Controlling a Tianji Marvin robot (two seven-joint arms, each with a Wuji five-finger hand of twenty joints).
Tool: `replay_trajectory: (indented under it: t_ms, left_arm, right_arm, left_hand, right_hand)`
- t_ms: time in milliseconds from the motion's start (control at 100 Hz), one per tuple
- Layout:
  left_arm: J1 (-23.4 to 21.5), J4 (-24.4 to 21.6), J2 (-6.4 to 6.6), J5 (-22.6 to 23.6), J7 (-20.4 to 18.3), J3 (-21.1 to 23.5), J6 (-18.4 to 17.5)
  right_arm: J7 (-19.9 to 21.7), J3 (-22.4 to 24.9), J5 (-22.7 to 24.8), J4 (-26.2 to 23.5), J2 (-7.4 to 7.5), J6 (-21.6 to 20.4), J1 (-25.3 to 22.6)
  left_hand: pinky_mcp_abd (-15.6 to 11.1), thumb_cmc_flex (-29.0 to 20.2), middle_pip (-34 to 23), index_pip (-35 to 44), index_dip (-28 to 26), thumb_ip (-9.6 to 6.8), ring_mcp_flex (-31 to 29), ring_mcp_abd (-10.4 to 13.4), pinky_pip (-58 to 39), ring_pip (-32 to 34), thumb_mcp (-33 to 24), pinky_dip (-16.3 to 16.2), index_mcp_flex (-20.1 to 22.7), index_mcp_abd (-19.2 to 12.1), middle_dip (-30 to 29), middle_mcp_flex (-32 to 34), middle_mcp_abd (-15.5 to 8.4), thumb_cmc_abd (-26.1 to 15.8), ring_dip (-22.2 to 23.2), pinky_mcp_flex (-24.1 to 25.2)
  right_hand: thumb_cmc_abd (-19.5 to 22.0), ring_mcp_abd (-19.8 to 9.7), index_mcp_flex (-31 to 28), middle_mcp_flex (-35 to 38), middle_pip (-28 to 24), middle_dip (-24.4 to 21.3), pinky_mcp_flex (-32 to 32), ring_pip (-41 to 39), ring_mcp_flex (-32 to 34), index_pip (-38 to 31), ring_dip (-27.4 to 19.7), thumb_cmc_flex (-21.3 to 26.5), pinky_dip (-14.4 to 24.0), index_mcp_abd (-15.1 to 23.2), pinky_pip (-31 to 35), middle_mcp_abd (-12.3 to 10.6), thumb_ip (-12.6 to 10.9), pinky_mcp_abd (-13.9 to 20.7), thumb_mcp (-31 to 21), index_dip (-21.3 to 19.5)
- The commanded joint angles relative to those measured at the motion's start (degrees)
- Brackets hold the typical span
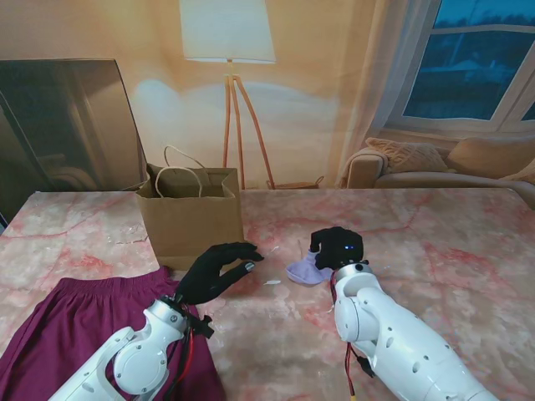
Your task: Fold the socks and the shorts into the kraft paper bag
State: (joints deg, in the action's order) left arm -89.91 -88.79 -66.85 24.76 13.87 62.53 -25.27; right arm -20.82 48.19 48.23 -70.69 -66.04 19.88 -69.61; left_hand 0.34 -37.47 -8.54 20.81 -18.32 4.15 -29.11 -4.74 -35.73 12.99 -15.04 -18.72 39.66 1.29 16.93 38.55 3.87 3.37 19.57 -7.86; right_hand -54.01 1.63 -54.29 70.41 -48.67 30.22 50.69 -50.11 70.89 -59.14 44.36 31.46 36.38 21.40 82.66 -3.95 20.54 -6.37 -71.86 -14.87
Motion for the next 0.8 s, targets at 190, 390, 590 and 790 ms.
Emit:
replay_trajectory:
  t_ms: [190,390,590,790]
  left_arm:
    - [1.2,0.6,-0.28,-0.8,-0.6,-0.8,-0.2]
    - [1.2,0.6,-0.18,-0.7,-1.0,-1.2,0.0]
    - [1.3,0.5,-0.12,-0.6,-1.1,-1.1,0.0]
    - [1.5,0.9,-0.17,-0.9,-1.2,-1.2,-0.1]
  right_arm:
    - [-2.4,-3.9,-4.0,3.9,-3.23,0.1,2.1]
    - [-5.2,-7.1,-6.4,9.0,-5.01,0.2,4.3]
    - [0.5,-5.5,-6.6,4.8,-3.31,-1.2,2.3]
    - [5.3,-0.3,-3.9,-2.7,-0.94,-2.0,-1.8]
  left_hand:
    - [-0.4,0.4,-0.3,0.5,-1.0,-2.41,-0.1,2.0,0.5,0.1,0.3,0.4,0.8,-1.3,-0.7,0.0,-0.3,-0.5,-0.3,0.5]
    - [-0.4,0.4,-0.3,0.5,-1.0,-2.44,0.1,1.9,0.6,0.0,0.4,0.5,0.8,-1.2,-0.7,-0.1,-0.3,-0.5,-0.3,0.6]
    - [-0.3,0.5,-0.2,0.4,-1.0,-2.47,0.3,2.0,0.8,-0.2,0.6,0.6,0.8,-1.3,-0.8,-0.3,-0.3,-0.6,-0.4,0.7]
    - [-0.2,0.6,-0.1,0.4,-1.0,-2.5,0.4,1.9,1.0,-0.3,0.6,0.6,0.8,-1.4,-0.8,-0.4,-0.2,-0.6,-0.4,0.8]
  right_hand:
    - [-1.1,2.6,-1.9,4.4,-3.9,-1.5,3.0,-5.1,4.2,-1.7,2.2,-2.5,2.6,-2.2,6.7,1.0,0.9,0.8,-0.7,-0.2]
    - [0.0,2.6,-1.1,3.8,-4.5,-2.5,2.4,-4.9,3.7,-1.3,1.2,-2.9,2.0,-2.0,7.0,0.2,0.7,0.7,-0.5,-0.2]
    - [5.8,2.8,8.8,-9.1,9.0,-3.8,-6.4,6.5,-6.7,21.2,-1.2,-20.1,1.9,-10.1,2.8,0.7,-8.2,0.7,3.5,-10.0]
    - [8.2,2.2,14.8,-16.8,14.1,-6.4,-12.0,8.9,-13.6,24.0,-1.3,-25.7,3.4,-10.7,1.6,0.7,-7.7,0.8,6.0,-9.7]
